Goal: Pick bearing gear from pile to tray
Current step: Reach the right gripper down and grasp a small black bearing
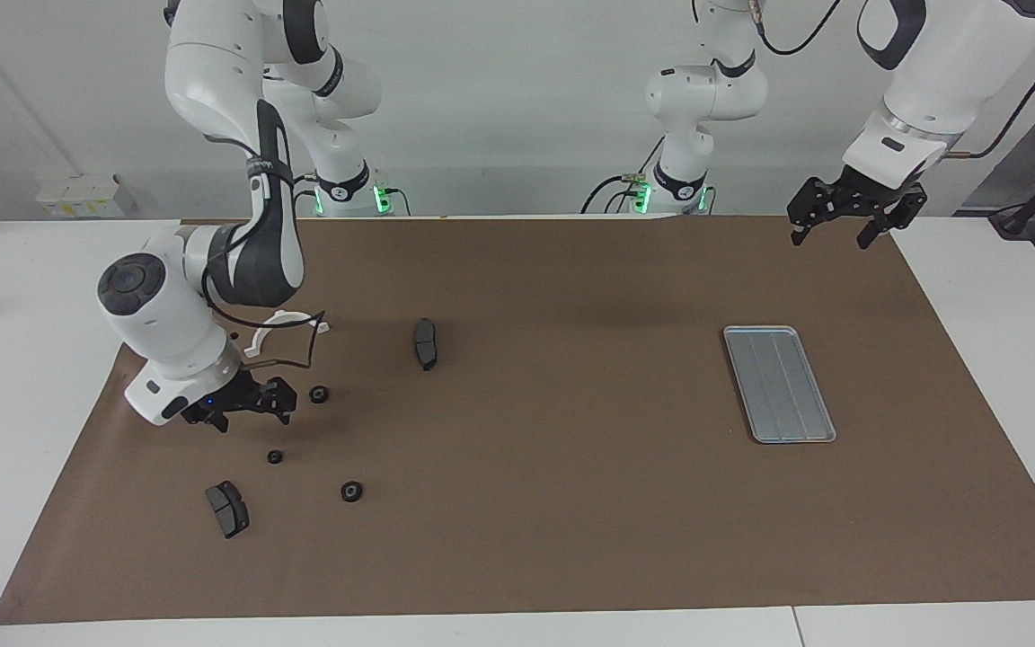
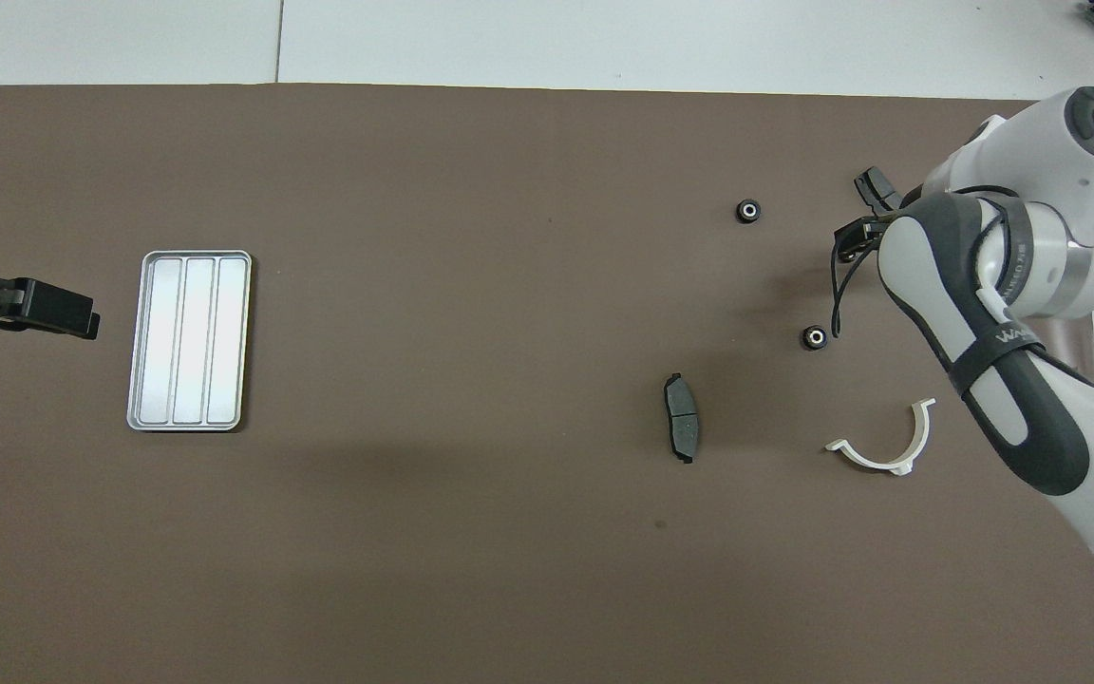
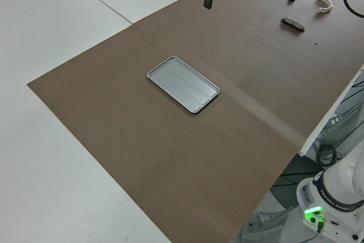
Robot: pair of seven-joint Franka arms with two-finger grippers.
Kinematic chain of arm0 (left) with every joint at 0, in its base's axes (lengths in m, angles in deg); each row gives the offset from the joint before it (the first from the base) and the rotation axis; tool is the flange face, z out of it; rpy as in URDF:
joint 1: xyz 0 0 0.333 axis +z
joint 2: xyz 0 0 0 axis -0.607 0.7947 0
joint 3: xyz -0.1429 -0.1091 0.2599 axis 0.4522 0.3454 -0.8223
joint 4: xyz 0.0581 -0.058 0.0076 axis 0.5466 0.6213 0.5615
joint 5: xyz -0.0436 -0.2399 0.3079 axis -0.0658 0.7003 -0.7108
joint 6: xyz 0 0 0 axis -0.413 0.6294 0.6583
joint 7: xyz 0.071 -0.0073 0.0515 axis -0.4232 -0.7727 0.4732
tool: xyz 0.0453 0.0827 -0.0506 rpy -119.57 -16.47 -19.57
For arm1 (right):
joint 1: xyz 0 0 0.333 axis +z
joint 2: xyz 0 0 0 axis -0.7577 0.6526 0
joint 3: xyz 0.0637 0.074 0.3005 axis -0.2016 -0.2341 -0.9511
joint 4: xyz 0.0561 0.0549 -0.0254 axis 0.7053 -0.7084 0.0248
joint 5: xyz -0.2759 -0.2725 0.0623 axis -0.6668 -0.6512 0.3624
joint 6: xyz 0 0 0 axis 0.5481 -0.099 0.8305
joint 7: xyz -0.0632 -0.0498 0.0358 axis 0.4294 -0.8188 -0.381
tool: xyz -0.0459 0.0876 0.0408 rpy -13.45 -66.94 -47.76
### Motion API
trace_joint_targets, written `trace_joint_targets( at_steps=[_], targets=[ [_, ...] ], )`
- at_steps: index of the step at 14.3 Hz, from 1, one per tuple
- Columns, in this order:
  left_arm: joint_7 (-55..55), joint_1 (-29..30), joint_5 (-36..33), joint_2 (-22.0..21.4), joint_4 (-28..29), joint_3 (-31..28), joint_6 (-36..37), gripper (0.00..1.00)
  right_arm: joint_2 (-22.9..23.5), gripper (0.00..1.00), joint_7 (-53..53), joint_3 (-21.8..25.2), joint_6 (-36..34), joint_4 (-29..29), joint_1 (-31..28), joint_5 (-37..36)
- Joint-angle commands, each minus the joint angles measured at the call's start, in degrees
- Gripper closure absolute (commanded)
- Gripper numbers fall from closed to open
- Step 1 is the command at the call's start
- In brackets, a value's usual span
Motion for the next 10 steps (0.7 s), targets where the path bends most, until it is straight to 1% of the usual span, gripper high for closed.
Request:
trace_joint_targets(
  at_steps=[1,4,6,7,10],
  targets=[
    [0.3,0.3,0.8,-0.2,0.1,0.1,0.6,0.00,2.8,0.00,1.7,0.0,2.4,2.2,0.1,0.2],
    [0.4,0.3,0.8,-0.2,0.1,0.1,0.6,0.00,4.0,0.00,1.6,0.0,3.1,2.0,0.2,-0.5],
    [0.3,0.4,0.8,-0.2,0.1,0.1,0.6,0.00,4.1,0.00,1.6,0.0,4.7,0.7,0.2,-0.4],
    [0.4,0.3,0.8,-0.2,0.1,0.1,0.6,0.00,4.0,0.00,1.5,0.1,4.3,0.5,0.2,-0.4],
    [0.4,0.3,0.8,-0.2,0.1,0.1,0.6,0.00,4.0,0.11,1.4,0.1,3.5,0.6,0.1,-0.4]
  ],
)
